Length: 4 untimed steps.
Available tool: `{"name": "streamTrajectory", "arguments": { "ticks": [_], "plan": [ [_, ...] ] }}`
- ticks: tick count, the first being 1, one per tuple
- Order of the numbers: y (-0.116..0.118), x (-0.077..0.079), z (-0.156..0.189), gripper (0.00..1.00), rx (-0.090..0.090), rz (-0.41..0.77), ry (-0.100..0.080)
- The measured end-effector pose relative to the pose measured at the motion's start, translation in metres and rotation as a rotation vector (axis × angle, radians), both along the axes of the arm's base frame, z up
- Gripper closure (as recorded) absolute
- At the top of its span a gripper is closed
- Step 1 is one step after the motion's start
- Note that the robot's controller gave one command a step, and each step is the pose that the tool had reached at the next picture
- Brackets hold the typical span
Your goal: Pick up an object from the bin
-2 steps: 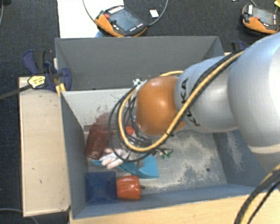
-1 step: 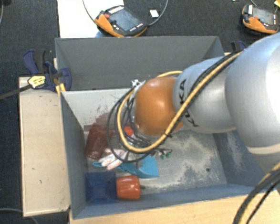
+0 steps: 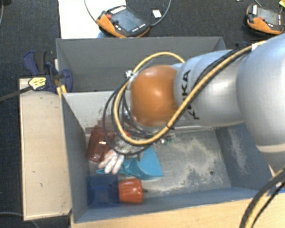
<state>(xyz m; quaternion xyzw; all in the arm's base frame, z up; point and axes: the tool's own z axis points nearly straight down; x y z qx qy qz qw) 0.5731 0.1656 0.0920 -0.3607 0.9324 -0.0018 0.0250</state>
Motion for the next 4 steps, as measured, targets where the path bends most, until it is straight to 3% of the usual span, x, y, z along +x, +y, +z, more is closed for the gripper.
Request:
{"name": "streamTrajectory", "arguments": {
  "ticks": [1, 2, 3, 4],
  "plan": [
    [0.015, -0.005, -0.019, 1.00, 0.006, -0.145, 0.004],
    [0.009, -0.010, -0.015, 1.00, 0.001, -0.029, -0.002],
    [0.014, -0.006, -0.012, 1.00, 0.001, -0.056, 0.003],
    [-0.038, 0.011, 0.018, 1.00, -0.005, 0.124, -0.007]
  ]
}}
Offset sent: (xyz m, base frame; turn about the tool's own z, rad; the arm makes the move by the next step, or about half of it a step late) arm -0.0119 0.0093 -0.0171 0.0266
